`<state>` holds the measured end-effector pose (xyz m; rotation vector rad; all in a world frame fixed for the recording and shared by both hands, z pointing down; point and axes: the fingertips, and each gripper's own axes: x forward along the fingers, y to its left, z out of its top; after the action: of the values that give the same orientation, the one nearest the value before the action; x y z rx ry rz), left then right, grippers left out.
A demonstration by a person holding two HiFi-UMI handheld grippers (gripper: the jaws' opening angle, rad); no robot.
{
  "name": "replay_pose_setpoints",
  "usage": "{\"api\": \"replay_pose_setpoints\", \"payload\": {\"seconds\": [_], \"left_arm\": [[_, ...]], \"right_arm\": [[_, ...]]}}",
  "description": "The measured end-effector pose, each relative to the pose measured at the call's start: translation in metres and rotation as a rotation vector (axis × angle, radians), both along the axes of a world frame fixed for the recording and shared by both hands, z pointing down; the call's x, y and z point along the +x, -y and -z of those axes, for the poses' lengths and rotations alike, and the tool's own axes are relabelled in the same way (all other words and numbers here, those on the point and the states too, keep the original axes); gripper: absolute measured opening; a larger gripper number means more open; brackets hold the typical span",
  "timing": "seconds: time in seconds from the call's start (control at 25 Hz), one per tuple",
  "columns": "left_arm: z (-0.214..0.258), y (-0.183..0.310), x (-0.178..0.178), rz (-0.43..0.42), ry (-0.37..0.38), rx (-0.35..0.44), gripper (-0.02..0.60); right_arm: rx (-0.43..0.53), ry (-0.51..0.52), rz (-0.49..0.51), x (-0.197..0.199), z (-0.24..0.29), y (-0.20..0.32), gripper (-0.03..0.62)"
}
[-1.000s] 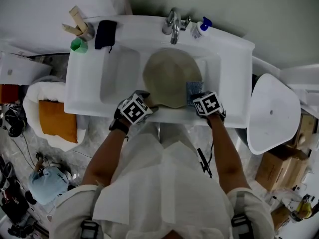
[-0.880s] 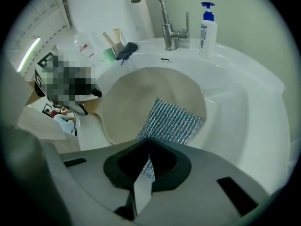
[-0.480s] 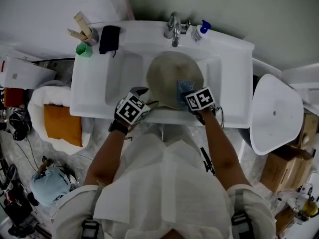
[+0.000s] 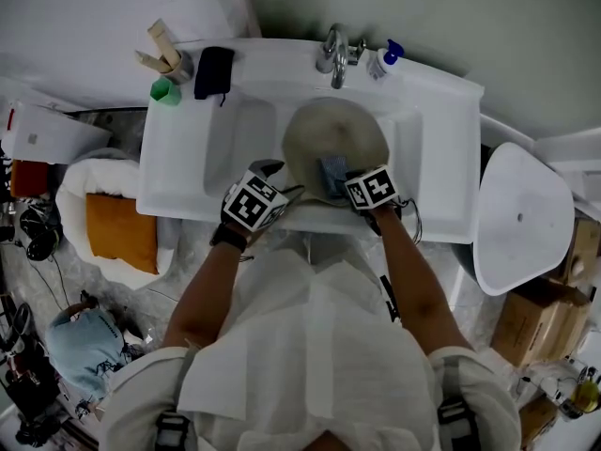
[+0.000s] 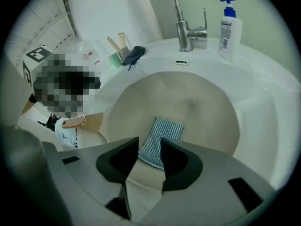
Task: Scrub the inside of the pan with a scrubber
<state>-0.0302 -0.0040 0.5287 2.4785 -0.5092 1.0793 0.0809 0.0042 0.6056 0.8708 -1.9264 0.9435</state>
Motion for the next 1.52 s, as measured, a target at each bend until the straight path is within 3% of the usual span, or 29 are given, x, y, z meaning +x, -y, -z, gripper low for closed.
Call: {"api": "replay_pose_setpoints", "payload": {"seconds": [0.16, 0.32, 0.52, 0.8, 1.08, 1.52], "left_arm": [[0.007, 0.007, -0.001, 0.03, -0.016, 0.017, 0.299], [0.024, 0.024, -0.003, 0.098, -0.061, 0.069, 0.289], [0.057, 0.048, -0.008, 0.189, -0.134, 0.165, 0.254], [0.115, 0.063, -0.017, 0.249, -0.248, 0.326, 0.182], [0.168, 0.067, -0.024, 0.273, -0.328, 0.473, 0.097], [0.217, 0.063, -0.045, 0.313, -0.391, 0.616, 0.028]], "right_arm": [[0.044, 0.018, -0.05, 0.009, 0.013, 0.005, 0.139], [0.157, 0.056, -0.133, 0.025, 0.042, 0.018, 0.138], [0.309, 0.089, -0.22, 0.044, 0.089, 0.032, 0.121], [0.528, 0.13, -0.301, 0.062, 0.16, 0.036, 0.091], [0.76, 0.135, -0.365, 0.081, 0.228, 0.023, 0.03], [0.991, 0.132, -0.479, 0.118, 0.291, -0.004, 0.009]]}}
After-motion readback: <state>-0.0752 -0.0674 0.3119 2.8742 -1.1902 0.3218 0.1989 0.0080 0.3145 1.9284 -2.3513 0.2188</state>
